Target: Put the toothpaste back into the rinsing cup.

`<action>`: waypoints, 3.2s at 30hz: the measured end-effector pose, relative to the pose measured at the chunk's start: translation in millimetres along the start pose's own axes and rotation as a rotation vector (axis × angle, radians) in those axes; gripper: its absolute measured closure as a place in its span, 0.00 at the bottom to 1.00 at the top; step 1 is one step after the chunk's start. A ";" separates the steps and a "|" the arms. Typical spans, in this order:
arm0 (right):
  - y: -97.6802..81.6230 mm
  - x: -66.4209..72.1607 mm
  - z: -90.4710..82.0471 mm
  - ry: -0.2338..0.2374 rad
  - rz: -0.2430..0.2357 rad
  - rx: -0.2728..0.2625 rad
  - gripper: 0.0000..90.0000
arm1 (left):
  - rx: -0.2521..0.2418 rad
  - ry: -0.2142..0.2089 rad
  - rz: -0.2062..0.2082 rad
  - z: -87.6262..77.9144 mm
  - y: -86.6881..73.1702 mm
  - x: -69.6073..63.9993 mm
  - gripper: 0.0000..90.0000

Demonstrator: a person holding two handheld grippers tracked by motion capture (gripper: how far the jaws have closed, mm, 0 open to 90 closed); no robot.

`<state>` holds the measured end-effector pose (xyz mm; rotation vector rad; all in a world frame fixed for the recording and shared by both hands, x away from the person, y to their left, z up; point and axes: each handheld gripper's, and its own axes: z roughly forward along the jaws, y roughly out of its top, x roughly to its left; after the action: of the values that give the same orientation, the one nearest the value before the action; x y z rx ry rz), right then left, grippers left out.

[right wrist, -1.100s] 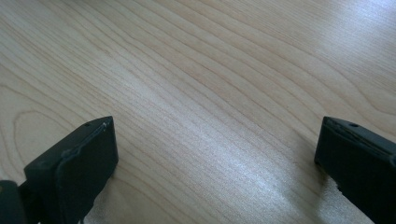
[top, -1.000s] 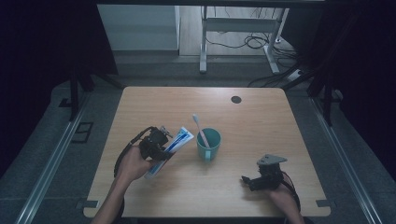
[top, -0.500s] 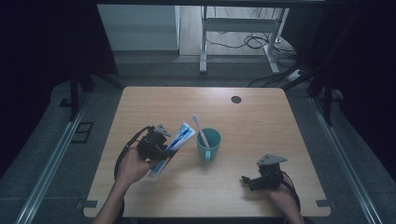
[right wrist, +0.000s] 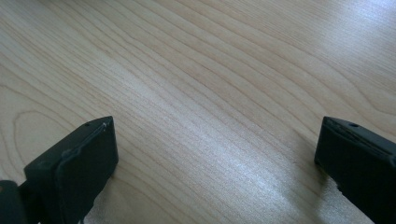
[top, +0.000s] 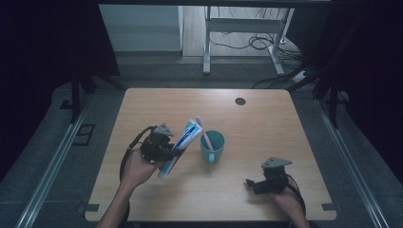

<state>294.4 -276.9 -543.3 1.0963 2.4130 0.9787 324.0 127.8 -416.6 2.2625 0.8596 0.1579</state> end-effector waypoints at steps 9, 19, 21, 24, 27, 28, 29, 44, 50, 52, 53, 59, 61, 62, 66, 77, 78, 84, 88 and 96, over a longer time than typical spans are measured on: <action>0.0 0.0 0.1 0.000 0.000 0.000 0.00 | -0.050 -0.004 0.000 0.1 12.1 -3.7 0.80; 0.0 0.0 0.0 -0.001 0.000 0.000 0.00 | -0.097 0.003 -0.007 6.0 27.3 -7.6 0.80; 0.0 0.0 0.0 -0.001 0.000 0.000 0.00 | -0.103 0.001 -0.009 6.8 28.6 -7.9 0.80; 0.0 0.0 0.0 -0.001 0.000 -0.001 0.00 | -0.119 0.000 -0.012 9.3 34.3 -8.2 0.81; 0.0 0.1 0.0 -0.001 0.001 0.000 0.00 | -0.128 0.000 -0.015 10.7 37.2 -8.4 0.81; 0.0 0.1 0.0 -0.001 0.001 0.000 0.00 | -0.134 -0.002 -0.018 11.4 38.3 -8.5 0.81; 0.0 0.1 0.0 -0.001 0.001 0.000 0.00 | -0.140 -0.003 -0.018 12.3 39.8 -8.3 0.81; 0.0 0.0 0.0 -0.001 0.000 0.000 0.00 | -0.202 -0.013 -0.028 20.7 61.2 -10.3 0.81; 0.0 0.0 0.0 -0.001 -0.001 -0.001 0.00 | -0.225 -0.012 -0.035 25.3 69.6 -11.6 0.81; -0.1 0.0 0.1 -0.001 0.000 -0.001 0.00 | -0.231 -0.009 -0.036 26.9 72.2 -11.5 0.81; -0.1 0.0 0.1 -0.001 0.000 -0.001 0.00 | -0.234 -0.008 -0.036 27.8 73.5 -11.1 0.81; 0.0 0.0 0.0 -0.002 -0.001 0.000 0.00 | -0.249 0.002 -0.040 33.1 80.6 -10.0 0.81; -0.1 -0.1 0.1 -0.002 -0.001 0.000 0.00 | -0.256 0.001 -0.044 34.9 82.5 -9.7 0.81; 0.0 0.0 0.1 -0.001 0.000 0.000 0.00 | -0.260 0.002 -0.043 36.0 83.5 -9.6 0.81; 0.0 0.0 0.1 -0.001 0.000 -0.001 0.00 | -0.272 0.017 -0.041 39.5 87.6 -10.7 0.81; -0.1 0.0 0.1 -0.001 -0.001 0.000 0.00 | -0.306 0.033 -0.038 49.4 100.3 -15.6 0.81; -0.1 0.0 0.1 0.000 -0.001 0.000 0.00 | -0.306 0.036 -0.036 50.1 100.8 -15.9 0.81; -0.1 0.0 0.1 -0.001 -0.001 -0.001 0.00 | -0.326 0.051 -0.037 55.6 104.2 -17.8 0.81; -0.1 -0.1 0.1 -0.001 -0.001 0.000 0.00 | -0.336 0.054 -0.038 60.0 105.0 -19.0 0.81; 0.0 -0.1 0.0 0.000 -0.001 -0.002 0.00 | -0.341 0.062 -0.039 71.0 100.5 -20.0 0.81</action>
<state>294.5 -276.9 -543.4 1.0939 2.4116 0.9805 386.6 21.1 -401.6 1.9298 0.8382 0.3327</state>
